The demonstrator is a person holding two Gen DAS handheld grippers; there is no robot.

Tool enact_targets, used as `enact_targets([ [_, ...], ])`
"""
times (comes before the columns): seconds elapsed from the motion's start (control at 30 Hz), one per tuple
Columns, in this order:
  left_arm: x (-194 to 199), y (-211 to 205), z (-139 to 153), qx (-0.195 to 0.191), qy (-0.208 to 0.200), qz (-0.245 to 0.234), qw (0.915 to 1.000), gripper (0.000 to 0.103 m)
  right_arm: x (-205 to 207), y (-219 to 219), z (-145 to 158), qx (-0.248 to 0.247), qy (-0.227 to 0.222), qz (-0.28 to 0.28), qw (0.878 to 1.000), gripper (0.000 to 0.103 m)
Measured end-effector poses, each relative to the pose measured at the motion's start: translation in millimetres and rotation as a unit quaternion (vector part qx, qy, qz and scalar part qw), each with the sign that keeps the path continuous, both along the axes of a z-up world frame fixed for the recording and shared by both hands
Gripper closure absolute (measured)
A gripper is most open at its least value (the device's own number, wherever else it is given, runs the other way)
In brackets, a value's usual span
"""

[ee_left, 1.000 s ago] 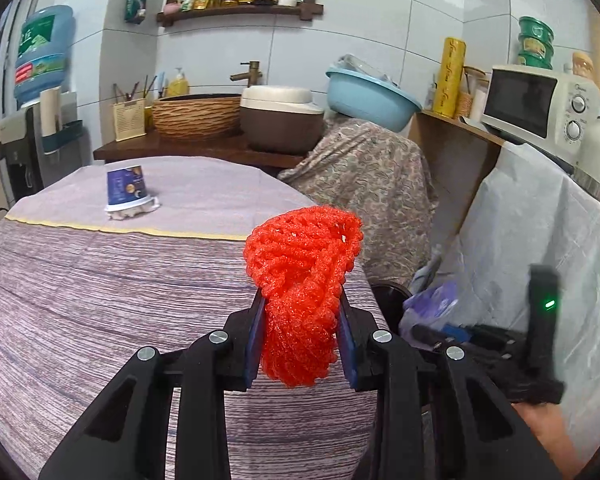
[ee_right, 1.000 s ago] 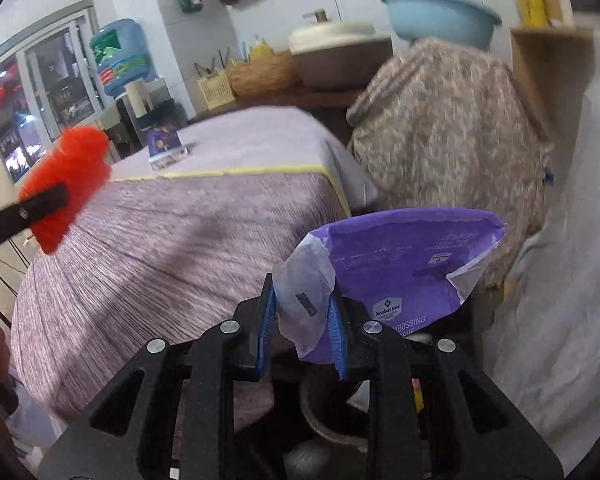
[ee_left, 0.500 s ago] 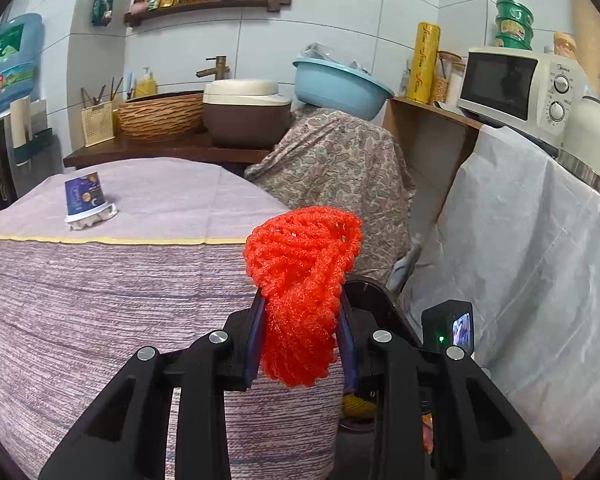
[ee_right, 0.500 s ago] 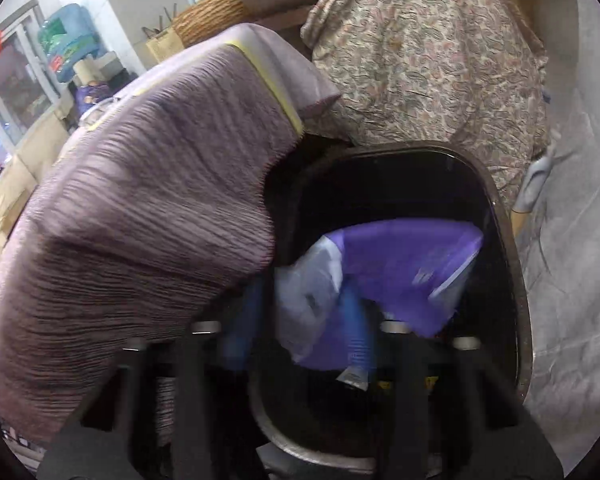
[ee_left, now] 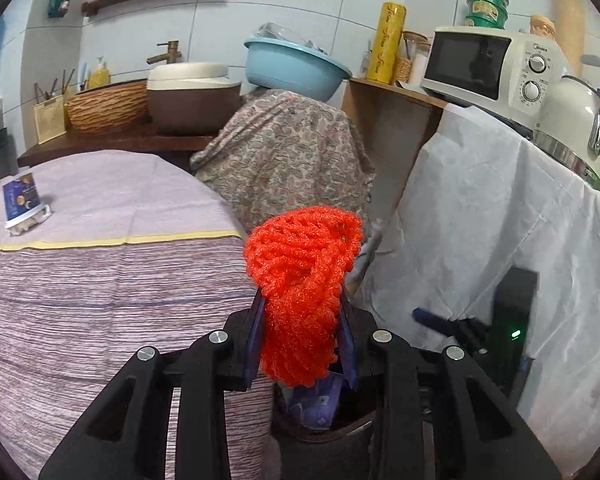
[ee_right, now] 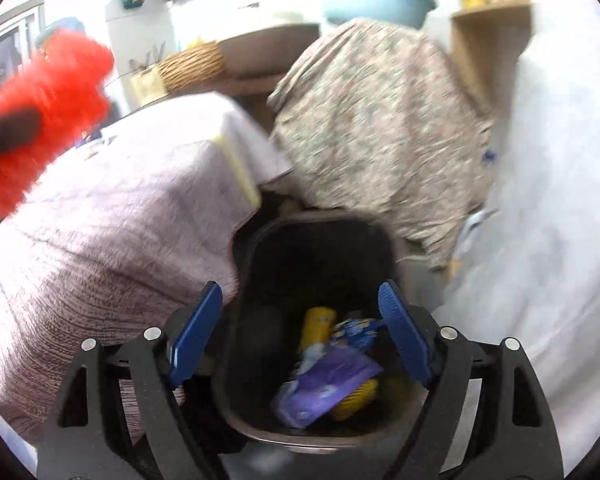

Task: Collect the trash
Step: 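Lower the red mesh into the bin and open the left gripper, then move both grippers back over the table toward the blue cup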

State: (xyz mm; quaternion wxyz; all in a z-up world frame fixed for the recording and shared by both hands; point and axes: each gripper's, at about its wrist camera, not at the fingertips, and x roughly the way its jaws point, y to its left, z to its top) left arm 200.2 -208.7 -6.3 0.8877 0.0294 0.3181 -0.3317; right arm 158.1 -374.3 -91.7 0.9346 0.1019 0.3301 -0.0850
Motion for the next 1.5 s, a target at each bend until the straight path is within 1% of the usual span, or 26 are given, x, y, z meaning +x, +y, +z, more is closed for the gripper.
enact_targets([
  [0.07,1,-9,-6,0.002,0.005,-0.01,0.9999,0.071,-7,-9,8,-0.012,-0.003,-0.015,1.0,0.023],
  [0.17,4,-21,-17,0.01,0.019,-0.021,0.9995,0.071,-20,-27,20,-0.011,-0.01,-0.039,0.999,0.023],
  [0.3,11,-33,-36,0.015,0.047,-0.031,0.9983,0.071,-33,-41,34,-0.013,-0.022,-0.06,0.998,0.023],
  [0.4,16,-43,-51,0.027,0.062,-0.037,0.997,0.071,-39,-44,41,-0.013,-0.029,-0.064,0.997,0.022],
  [0.5,21,-52,-63,0.032,0.08,-0.046,0.9952,0.071,-42,-44,43,-0.027,-0.028,-0.07,0.997,0.022],
  [0.57,25,-57,-70,0.033,0.091,-0.047,0.9942,0.071,-44,-45,44,-0.025,-0.029,-0.071,0.997,0.02],
  [0.6,26,-59,-71,0.034,0.094,-0.049,0.9937,0.071,-44,-46,44,-0.026,-0.029,-0.073,0.997,0.019],
  [0.63,26,-61,-73,0.035,0.096,-0.051,0.9934,0.061,-44,-46,44,-0.028,-0.028,-0.076,0.996,0.017],
  [0.67,26,-63,-74,0.037,0.096,-0.052,0.9933,0.05,-44,-46,44,-0.029,-0.028,-0.079,0.996,0.017],
  [0.7,23,-64,-73,0.037,0.089,-0.055,0.9938,0.047,-45,-48,44,-0.028,-0.029,-0.081,0.996,0.017],
  [0.73,22,-66,-72,0.038,0.084,-0.056,0.9942,0.039,-46,-49,44,-0.027,-0.029,-0.081,0.996,0.017],
  [0.77,19,-66,-69,0.038,0.077,-0.057,0.9947,0.033,-46,-51,44,-0.026,-0.029,-0.082,0.996,0.017],
  [0.93,10,-67,-58,0.024,0.07,-0.069,0.9948,0.029,-49,-57,46,-0.029,-0.03,-0.091,0.995,0.017],
  [1.07,0,-59,-46,0.015,0.06,-0.073,0.9954,0.027,-48,-59,50,-0.031,-0.034,-0.095,0.994,0.016],
  [1.17,-5,-50,-36,0.008,0.05,-0.071,0.9962,0.025,-45,-58,51,-0.025,-0.035,-0.087,0.995,0.016],
  [1.33,-10,-24,-19,0.01,0.016,-0.041,0.999,0.02,-26,-45,58,-0.008,-0.04,-0.055,0.998,0.016],
  [1.4,-8,-6,-14,0.009,0.007,-0.021,0.9997,0.018,-15,-35,62,-0.004,-0.041,-0.033,0.999,0.015],
  [1.5,-7,23,-8,0.022,-0.017,0.024,0.9993,0.016,2,-18,69,0.008,-0.046,-0.001,0.999,0.013],
])
